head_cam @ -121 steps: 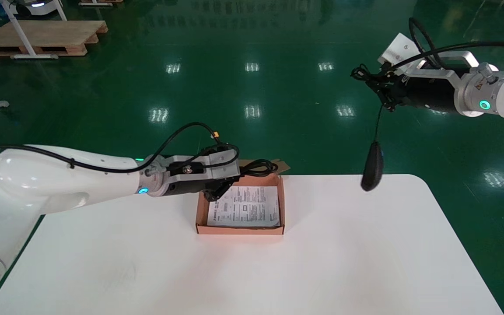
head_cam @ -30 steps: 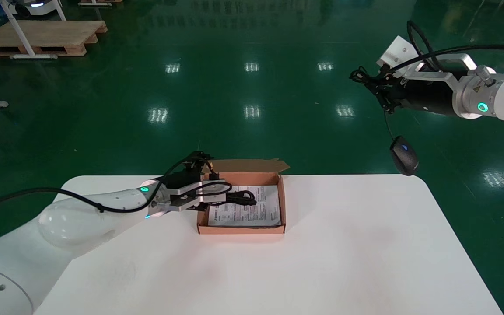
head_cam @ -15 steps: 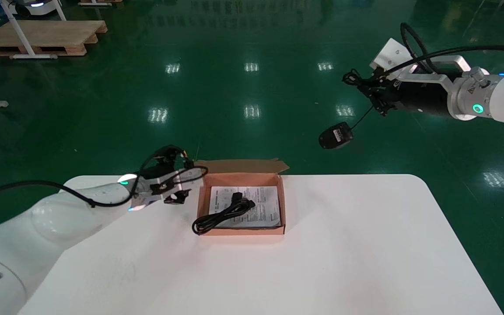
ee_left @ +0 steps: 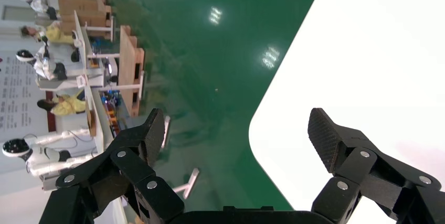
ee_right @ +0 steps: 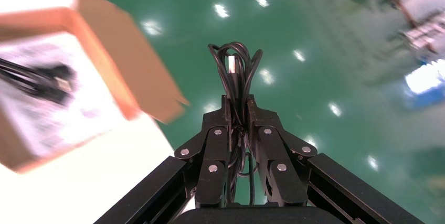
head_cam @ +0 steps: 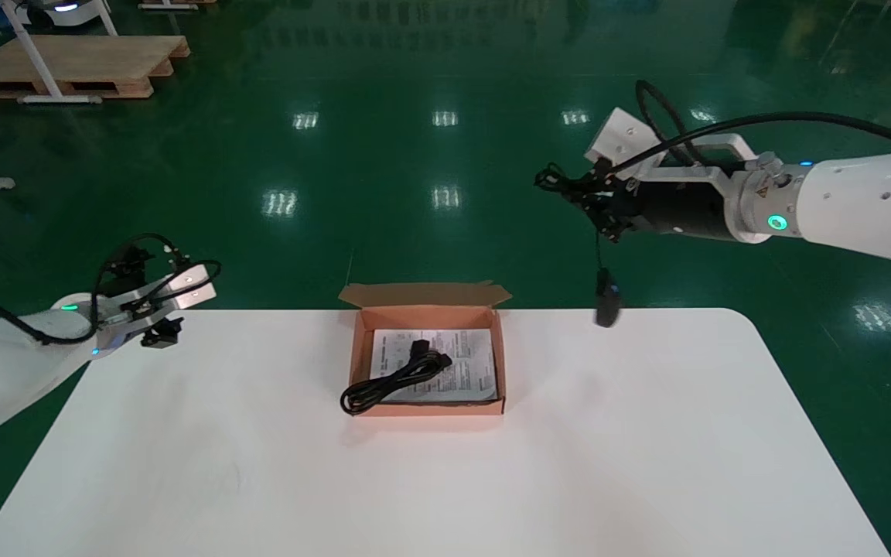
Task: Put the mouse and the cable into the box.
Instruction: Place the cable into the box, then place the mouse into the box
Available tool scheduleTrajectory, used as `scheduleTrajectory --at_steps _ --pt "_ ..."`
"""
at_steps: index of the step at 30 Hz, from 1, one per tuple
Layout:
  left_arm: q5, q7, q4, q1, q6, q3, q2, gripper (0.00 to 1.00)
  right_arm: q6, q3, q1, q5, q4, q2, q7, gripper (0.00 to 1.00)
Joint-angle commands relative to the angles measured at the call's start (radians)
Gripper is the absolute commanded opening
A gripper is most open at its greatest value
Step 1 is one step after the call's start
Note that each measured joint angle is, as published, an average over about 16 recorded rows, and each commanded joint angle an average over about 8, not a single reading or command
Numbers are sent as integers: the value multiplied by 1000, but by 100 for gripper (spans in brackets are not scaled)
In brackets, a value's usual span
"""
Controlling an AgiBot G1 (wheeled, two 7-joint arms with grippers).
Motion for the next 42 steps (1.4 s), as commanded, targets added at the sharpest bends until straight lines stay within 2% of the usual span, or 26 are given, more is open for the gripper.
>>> scheduleTrajectory --at_steps 1,14,25,33,42 --pt "9 -5 36 -7 -5 6 5 100 -19 -1 -11 15 6 -16 -4 0" --pt "15 -11 51 -13 -4 9 13 100 -47 -34 -77 57 61 -183 -76 0" --pt "18 -15 50 -13 -4 9 13 100 -61 -68 -131 22 101 -170 -74 0" --pt "20 -17 50 -13 -4 9 13 100 -51 -62 -115 25 90 -174 -72 0" --pt "22 -20 49 -13 -4 10 13 100 -51 -44 -82 58 24 -189 -117 0"
